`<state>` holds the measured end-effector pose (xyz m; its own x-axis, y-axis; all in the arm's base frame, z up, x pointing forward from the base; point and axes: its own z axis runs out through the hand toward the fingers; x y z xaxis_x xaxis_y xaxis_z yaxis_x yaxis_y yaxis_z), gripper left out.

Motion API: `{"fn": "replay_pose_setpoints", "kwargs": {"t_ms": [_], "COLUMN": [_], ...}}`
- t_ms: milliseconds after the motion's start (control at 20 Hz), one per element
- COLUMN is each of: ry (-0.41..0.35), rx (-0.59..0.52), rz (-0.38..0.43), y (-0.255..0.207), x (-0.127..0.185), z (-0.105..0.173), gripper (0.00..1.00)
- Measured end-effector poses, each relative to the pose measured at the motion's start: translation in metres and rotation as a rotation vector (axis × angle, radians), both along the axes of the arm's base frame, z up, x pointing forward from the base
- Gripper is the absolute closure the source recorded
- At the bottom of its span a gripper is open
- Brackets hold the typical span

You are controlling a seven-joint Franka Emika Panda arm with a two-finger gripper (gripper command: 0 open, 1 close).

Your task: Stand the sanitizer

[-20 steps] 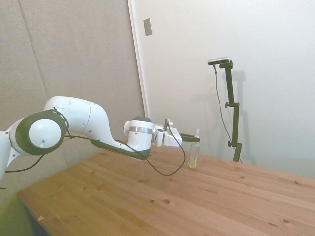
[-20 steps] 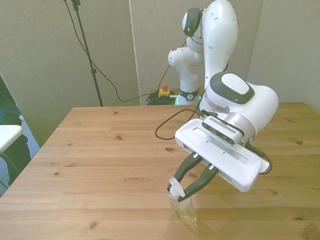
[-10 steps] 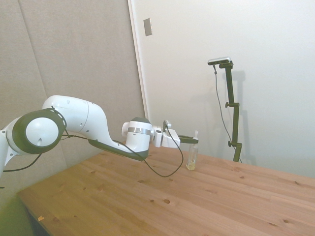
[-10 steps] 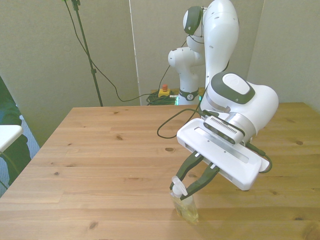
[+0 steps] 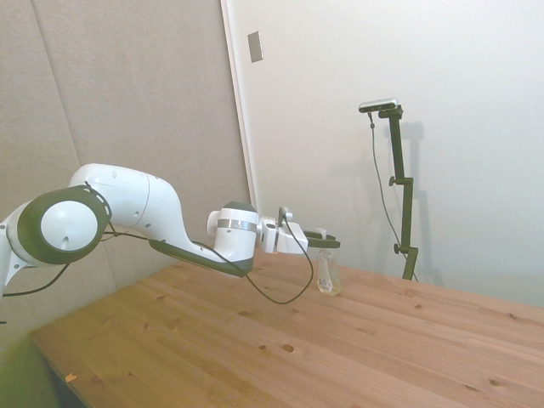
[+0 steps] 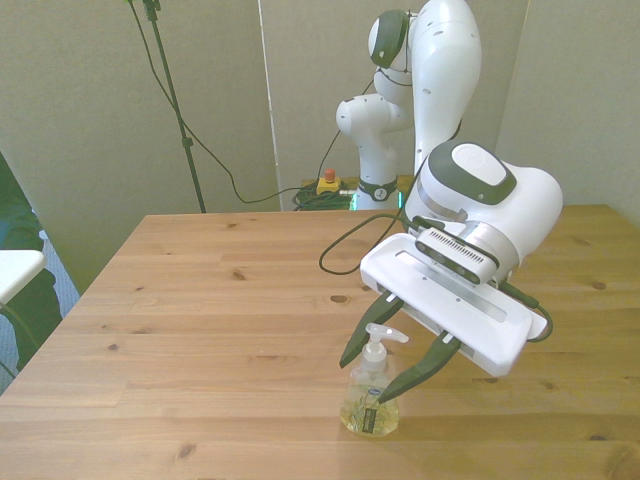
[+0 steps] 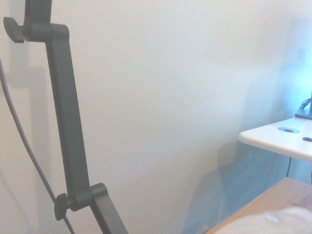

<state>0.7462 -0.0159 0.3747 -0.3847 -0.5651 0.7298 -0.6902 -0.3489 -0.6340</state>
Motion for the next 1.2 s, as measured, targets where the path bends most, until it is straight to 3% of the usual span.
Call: {"fn": "replay_pose_setpoints", "kwargs": {"t_ms": [350,550,800,1200], "ry": [0.05,0.109,0.277,0.564], "rx": [0.09,0.209,0.316,0.417], "rz": [0.062,0.132,0.216,0.409], "y": [0.019,0.013,-0.01,0.013], "x": [-0.036,-0.075,-0.12,-0.192], "z": [0.011,0.048,0.067,0.04], "gripper": [0.0,0.0,0.0,0.0]}}
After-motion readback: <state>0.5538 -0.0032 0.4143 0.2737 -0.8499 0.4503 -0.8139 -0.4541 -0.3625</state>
